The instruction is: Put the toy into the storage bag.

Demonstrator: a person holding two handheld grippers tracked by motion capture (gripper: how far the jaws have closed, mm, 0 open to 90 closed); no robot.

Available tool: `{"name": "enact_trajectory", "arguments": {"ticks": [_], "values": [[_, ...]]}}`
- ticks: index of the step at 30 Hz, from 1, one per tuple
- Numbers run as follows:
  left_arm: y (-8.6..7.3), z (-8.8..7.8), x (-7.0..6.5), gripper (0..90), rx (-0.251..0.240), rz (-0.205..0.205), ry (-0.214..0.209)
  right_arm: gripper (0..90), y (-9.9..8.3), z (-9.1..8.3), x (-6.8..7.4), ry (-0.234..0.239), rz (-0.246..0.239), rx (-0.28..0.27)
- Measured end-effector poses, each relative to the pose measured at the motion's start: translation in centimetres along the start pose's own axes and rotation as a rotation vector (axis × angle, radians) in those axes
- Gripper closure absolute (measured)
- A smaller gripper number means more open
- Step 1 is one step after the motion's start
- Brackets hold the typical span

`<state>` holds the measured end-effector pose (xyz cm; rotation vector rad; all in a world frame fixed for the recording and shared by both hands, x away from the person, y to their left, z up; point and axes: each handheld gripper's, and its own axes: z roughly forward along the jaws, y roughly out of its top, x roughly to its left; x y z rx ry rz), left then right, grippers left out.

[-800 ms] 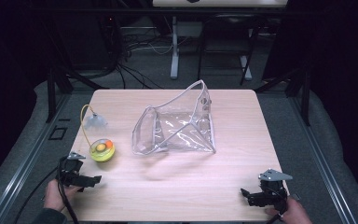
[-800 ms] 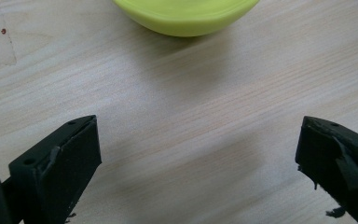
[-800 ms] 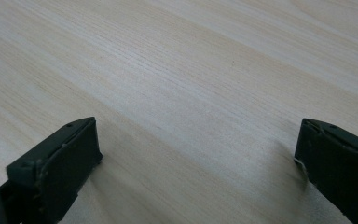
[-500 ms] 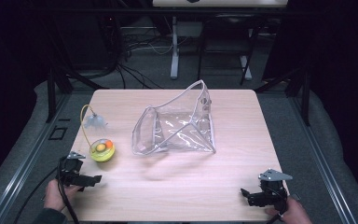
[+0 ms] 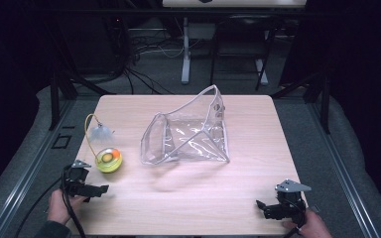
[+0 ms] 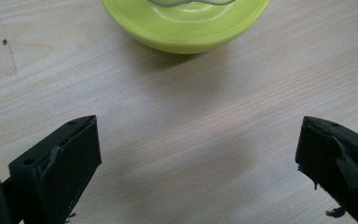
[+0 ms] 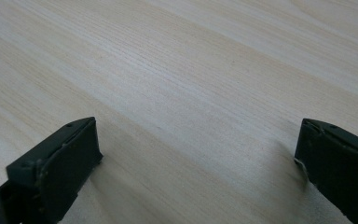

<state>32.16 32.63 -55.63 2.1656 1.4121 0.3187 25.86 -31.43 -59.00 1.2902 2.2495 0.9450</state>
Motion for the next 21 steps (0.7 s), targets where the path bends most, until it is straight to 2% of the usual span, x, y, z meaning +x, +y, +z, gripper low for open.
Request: {"name": "enact_trajectory", "arguments": {"ticks": [2,6,13,21], "values": [[0.1,-0.3,0.1,0.0,-0.021,-0.004,-0.015,0.0,0.0,0.0,0.0,-0.001,0.000,0.000],[0.3,-0.7,-0.1,0.0,-0.041,0.008,-0.007,0.0,0.0,0.0,0.0,0.000,0.000,0.000],[1.0,-1.0,-0.1,0.0,-0.023,0.032,0.011,0.0,0.0,0.0,0.0,0.000,0.000,0.000],[2.1,-1.9,-0.1,0.0,-0.078,0.029,0.020,0.0,0.0,0.0,0.0,0.000,0.000,0.000]]}}
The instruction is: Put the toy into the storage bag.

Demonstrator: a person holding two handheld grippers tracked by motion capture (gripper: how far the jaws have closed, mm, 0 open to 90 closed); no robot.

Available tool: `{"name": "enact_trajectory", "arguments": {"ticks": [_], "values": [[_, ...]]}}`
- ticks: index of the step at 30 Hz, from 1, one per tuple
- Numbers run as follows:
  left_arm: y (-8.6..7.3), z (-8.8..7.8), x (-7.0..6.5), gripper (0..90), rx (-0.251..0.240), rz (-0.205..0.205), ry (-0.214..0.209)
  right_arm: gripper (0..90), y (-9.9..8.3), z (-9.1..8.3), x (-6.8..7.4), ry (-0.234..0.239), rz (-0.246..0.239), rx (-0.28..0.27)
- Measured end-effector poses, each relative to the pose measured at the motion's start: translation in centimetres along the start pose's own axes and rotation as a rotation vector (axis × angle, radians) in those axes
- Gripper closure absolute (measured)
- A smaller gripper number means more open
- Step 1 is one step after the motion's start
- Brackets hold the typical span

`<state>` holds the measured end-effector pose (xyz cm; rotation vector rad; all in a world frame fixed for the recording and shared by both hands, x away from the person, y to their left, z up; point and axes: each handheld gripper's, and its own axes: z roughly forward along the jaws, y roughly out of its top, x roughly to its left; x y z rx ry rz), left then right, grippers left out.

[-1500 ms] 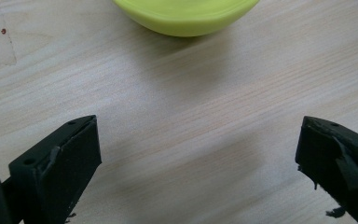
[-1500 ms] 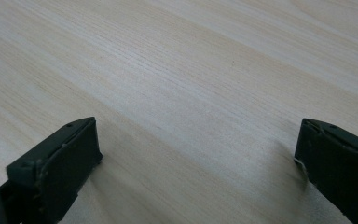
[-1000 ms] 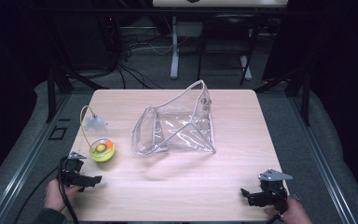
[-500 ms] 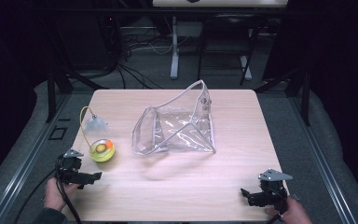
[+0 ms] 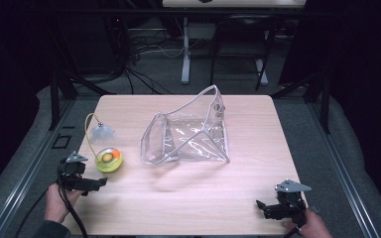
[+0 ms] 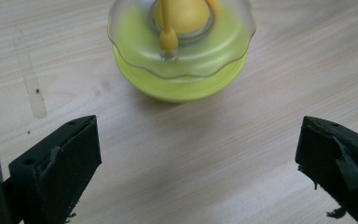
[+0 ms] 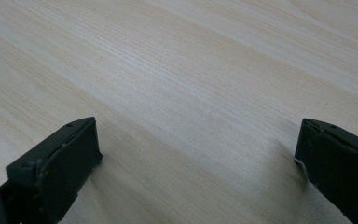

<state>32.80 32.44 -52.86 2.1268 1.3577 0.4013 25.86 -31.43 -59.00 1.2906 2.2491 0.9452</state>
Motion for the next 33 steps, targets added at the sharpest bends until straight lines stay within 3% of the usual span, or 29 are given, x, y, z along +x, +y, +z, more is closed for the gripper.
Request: {"name": "enact_trajectory", "arguments": {"ticks": [11,20,33], "values": [[1.4,-0.9,0.2,0.0,-0.056,-0.005,0.002,0.0,0.0,0.0,0.0,0.000,0.000,0.000],[2.5,-1.8,0.9,0.0,-0.130,-0.028,-0.005,0.0,0.0,0.0,0.0,0.000,0.000,0.000],[3.9,-1.7,0.7,0.0,-0.191,-0.004,0.041,0.0,0.0,0.0,0.0,0.000,0.000,0.000]]}}
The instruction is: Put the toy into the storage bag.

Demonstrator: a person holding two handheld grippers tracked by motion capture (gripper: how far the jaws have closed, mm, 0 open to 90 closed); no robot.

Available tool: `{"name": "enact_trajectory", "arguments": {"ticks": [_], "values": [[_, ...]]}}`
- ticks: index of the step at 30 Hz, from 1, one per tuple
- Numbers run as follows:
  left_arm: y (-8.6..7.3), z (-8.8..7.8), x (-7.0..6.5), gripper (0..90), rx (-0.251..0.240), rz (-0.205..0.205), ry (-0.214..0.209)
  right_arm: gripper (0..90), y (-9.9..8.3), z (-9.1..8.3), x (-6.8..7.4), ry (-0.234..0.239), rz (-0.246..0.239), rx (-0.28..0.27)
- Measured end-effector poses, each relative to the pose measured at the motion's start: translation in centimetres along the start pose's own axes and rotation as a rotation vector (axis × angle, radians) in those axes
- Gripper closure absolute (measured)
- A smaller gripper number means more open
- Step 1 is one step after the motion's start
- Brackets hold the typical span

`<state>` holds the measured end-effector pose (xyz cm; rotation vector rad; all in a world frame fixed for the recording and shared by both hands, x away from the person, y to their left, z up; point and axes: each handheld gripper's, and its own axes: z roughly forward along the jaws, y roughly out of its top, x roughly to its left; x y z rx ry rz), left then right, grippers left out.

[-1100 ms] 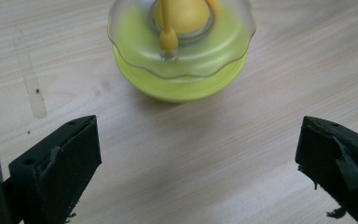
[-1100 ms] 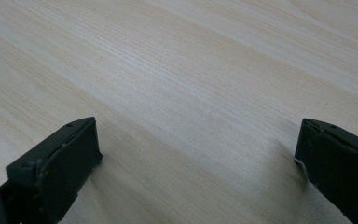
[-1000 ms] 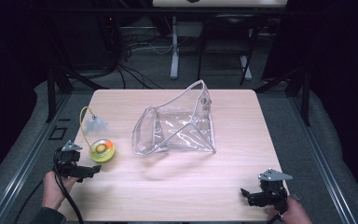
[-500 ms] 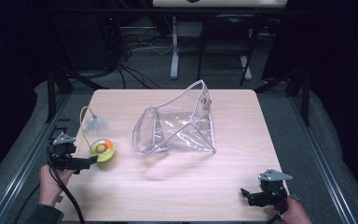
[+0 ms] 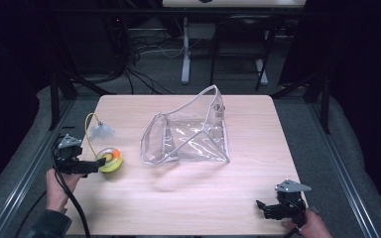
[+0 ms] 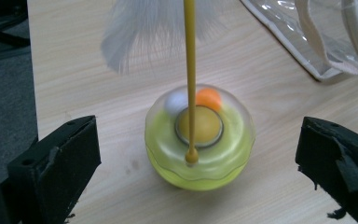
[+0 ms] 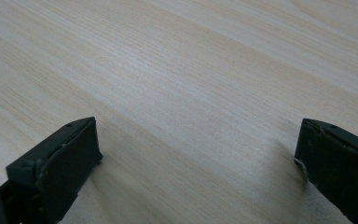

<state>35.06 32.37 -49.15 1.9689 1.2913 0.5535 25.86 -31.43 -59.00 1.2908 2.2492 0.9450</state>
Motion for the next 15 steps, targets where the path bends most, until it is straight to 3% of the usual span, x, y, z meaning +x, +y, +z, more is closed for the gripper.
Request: {"name": "enact_trajectory", "arguments": {"ticks": [3,5,9,15], "values": [[0.4,-0.2,0.1,0.0,-0.020,-0.001,0.000,0.0,0.0,0.0,0.0,0.000,0.000,0.000],[0.7,-0.3,0.2,0.0,-0.030,-0.020,-0.023,0.0,0.0,0.0,0.0,0.000,0.000,0.000],[1.4,-1.1,0.3,0.0,-0.077,-0.035,-0.017,0.0,0.0,0.0,0.0,0.000,0.000,0.000],[2.1,-1.8,0.7,0.7,-0.109,-0.059,-0.020,0.0,0.0,0.0,0.0,0.000,0.000,0.000]]}}
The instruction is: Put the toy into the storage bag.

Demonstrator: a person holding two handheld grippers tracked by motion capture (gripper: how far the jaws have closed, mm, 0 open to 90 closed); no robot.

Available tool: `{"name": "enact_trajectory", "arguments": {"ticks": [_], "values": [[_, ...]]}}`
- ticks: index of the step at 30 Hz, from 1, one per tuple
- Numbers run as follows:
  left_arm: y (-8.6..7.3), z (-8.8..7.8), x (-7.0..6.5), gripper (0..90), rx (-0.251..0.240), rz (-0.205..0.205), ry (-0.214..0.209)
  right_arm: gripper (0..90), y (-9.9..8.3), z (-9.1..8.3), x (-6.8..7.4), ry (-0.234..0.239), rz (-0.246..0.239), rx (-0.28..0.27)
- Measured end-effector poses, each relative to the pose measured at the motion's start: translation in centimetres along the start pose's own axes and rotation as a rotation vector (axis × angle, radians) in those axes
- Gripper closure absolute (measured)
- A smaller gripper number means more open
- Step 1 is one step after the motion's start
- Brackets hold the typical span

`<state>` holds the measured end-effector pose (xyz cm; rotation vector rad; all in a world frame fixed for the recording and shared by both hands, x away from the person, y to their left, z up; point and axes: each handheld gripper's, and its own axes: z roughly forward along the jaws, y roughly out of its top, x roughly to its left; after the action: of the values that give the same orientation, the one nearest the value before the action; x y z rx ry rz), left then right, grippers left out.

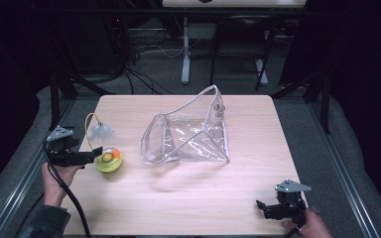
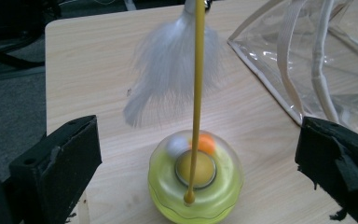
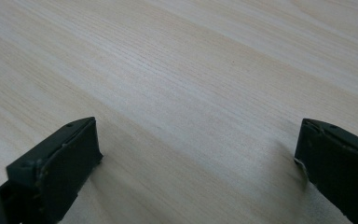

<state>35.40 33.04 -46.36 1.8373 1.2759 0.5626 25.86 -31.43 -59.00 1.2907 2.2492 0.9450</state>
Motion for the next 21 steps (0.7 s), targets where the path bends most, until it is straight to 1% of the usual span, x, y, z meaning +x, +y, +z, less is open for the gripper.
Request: {"name": "enact_trajectory", "arguments": {"ticks": [3,6,8,10,12,13,15,16,17,21], "values": [[0.3,-0.2,0.0,4.7,-0.012,-0.001,0.012,0.0,0.0,0.0,0.0,-0.001,-0.001,0.000],[0.5,-0.2,0.0,15.8,-0.009,-0.002,0.040,0.0,0.0,0.0,0.0,0.000,0.000,-0.001],[0.7,-0.2,0.0,18.6,-0.013,-0.005,0.052,0.0,0.0,0.0,0.0,0.000,0.000,0.000],[0.8,-0.4,0.0,23.9,-0.021,-0.004,0.053,0.0,0.0,0.0,0.0,-0.003,-0.001,0.001],[1.0,-0.4,-0.1,33.0,-0.032,0.004,0.058,0.0,0.0,0.0,0.0,0.000,0.000,-0.001],[1.1,-0.4,-0.1,35.4,-0.032,0.006,0.059,0.0,0.0,0.0,0.0,0.000,0.000,0.000],[1.2,-0.4,-0.2,43.0,-0.034,0.012,0.051,0.0,0.0,0.0,0.0,0.000,0.000,-0.001],[1.4,-0.4,-0.3,45.6,-0.028,0.015,0.055,0.0,0.0,0.0,0.0,0.000,0.000,0.000],[1.4,-0.3,-0.3,47.9,-0.027,0.012,0.048,0.0,0.0,0.0,0.0,0.000,0.000,0.000],[1.8,-0.2,-0.5,54.7,-0.026,0.025,0.042,0.0,0.0,0.0,0.0,0.000,0.000,0.000]]}}
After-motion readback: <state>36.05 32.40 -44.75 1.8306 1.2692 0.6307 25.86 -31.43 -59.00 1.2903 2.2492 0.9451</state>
